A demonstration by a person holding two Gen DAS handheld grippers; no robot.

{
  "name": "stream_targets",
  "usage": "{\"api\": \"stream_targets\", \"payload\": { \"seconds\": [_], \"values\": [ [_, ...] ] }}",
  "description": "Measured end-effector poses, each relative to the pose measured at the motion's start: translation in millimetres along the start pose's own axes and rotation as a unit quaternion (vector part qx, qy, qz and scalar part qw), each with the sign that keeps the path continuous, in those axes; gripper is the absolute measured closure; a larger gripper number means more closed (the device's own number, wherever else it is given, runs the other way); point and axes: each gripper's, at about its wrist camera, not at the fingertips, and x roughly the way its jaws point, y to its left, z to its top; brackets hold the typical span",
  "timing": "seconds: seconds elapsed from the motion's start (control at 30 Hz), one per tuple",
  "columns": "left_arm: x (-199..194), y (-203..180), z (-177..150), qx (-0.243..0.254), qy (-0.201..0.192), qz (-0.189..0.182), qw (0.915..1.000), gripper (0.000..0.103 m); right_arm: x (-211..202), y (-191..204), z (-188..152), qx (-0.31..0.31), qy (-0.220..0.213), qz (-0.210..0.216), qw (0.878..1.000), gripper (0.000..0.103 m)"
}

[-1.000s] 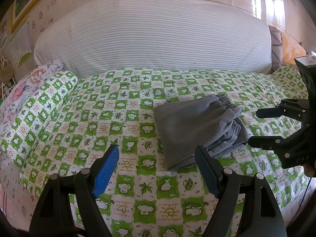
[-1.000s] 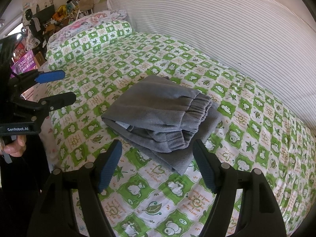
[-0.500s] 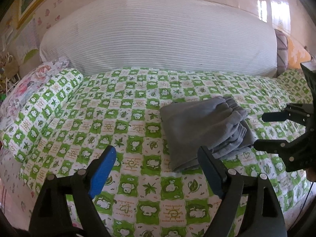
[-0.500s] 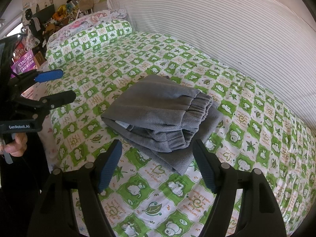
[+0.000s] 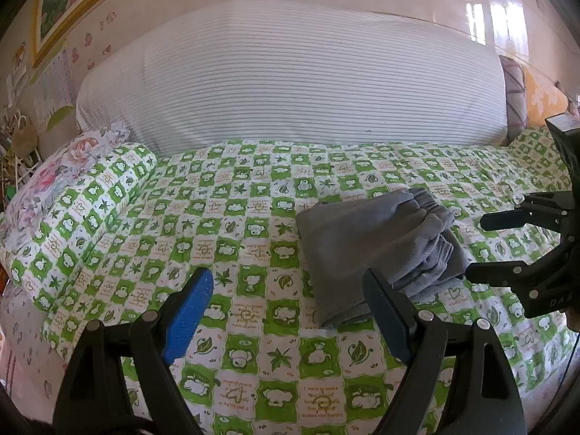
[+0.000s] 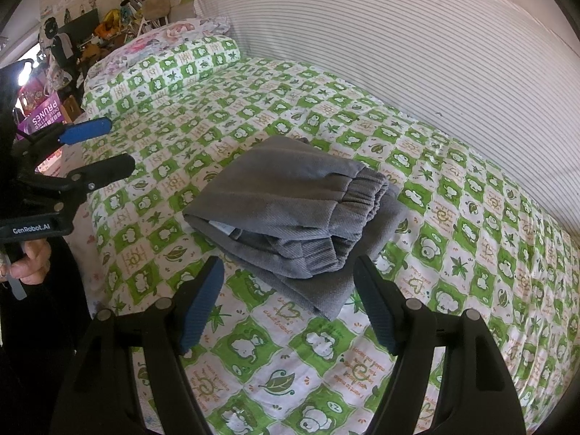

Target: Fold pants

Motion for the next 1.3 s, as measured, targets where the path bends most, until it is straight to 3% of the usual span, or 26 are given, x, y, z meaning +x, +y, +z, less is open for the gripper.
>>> {"api": "stream_targets", "payload": {
  "seconds": [1.3],
  "values": [
    [0.0, -3.2, 0.6, 0.017, -0.003, -0.019, 0.9997, 0.018, 0.7, -3.2, 0.1, 0.0, 0.001, 0.001, 1.0, 0.029]
  ]
}}
